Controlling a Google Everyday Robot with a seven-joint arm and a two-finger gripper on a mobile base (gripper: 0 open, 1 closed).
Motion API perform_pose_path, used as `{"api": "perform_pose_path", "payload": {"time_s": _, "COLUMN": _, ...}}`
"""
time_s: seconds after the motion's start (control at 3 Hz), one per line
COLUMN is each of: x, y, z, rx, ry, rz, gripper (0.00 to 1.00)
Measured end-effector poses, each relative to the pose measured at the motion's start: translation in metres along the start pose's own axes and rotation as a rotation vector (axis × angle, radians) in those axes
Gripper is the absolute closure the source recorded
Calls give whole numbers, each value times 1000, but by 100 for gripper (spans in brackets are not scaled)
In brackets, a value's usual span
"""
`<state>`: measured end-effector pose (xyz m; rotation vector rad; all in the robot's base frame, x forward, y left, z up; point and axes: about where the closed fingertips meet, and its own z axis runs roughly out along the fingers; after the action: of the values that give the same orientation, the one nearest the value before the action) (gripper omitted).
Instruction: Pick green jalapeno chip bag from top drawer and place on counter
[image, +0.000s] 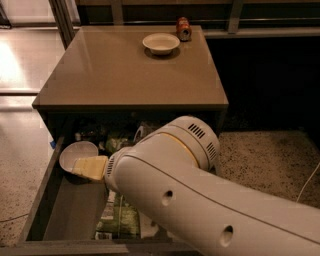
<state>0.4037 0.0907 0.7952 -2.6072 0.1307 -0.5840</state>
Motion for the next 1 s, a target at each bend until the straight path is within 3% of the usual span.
{"api": "perform_pose_path", "payload": {"time_s": 0.33, "x": 0, "y": 0, "z": 0, "rx": -6, "ry": 3, "rz": -2, "gripper": 0}}
{"api": "perform_pose_path", "payload": {"time_s": 0.67, "x": -4, "y": 0, "z": 3, "rx": -61, "ry": 26, "rz": -23, "gripper": 0}}
{"api": "perform_pose_path", "payload": {"time_s": 1.0, "x": -15, "y": -2, "z": 9, "rx": -156, "ry": 62, "rz": -81, "gripper": 0}}
